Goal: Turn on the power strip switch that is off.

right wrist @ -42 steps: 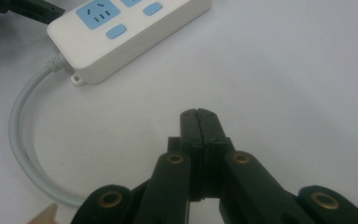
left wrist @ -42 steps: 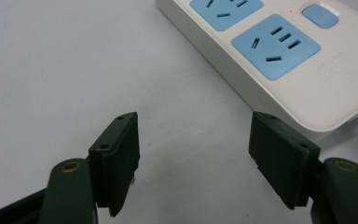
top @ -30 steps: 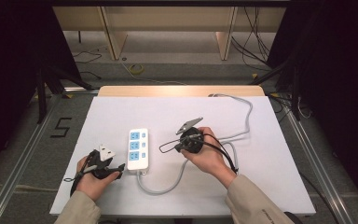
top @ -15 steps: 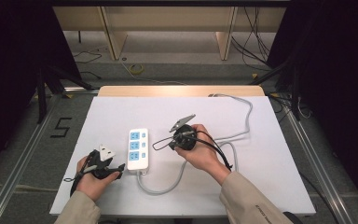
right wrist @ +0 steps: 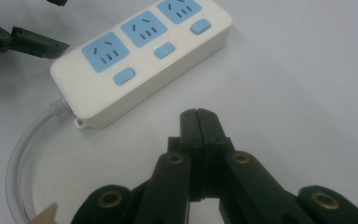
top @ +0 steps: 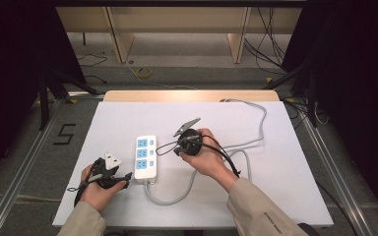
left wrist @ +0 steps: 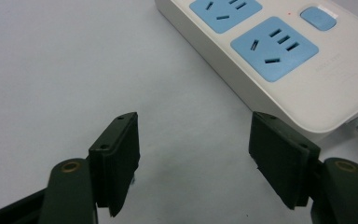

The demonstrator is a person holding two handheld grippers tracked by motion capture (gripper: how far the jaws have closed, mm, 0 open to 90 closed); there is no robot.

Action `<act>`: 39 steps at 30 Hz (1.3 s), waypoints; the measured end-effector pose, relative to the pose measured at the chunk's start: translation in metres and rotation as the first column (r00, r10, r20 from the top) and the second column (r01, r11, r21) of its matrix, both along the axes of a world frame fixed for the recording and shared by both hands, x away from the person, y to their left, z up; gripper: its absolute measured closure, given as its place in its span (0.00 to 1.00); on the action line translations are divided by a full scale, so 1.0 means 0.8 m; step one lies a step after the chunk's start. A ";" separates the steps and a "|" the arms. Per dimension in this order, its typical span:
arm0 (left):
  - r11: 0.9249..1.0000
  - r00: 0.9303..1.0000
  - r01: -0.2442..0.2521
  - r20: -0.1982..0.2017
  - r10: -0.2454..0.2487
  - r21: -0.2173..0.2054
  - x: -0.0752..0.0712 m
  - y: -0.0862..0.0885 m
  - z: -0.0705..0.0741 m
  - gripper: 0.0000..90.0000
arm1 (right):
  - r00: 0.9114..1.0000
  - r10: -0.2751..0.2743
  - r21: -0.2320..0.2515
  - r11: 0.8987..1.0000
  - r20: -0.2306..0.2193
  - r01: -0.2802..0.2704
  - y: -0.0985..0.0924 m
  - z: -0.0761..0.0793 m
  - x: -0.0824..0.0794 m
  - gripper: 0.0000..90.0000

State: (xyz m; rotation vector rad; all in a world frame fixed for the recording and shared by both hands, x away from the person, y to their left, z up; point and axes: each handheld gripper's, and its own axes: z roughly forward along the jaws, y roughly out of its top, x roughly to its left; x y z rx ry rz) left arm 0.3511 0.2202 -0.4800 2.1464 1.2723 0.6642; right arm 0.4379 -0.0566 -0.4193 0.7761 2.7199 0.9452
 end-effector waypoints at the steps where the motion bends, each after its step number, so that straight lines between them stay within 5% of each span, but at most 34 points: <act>1: 1.000 1.000 0.000 0.000 0.000 0.000 0.000 0.000 0.000 0.37 | 1.000 0.004 0.001 1.000 0.001 -0.004 0.001 0.000 0.001 1.00; 39: 1.000 1.000 0.003 -0.001 -0.003 -0.001 0.000 0.000 0.000 0.37 | 1.000 0.004 -0.007 1.000 0.000 -0.004 0.035 0.000 0.020 1.00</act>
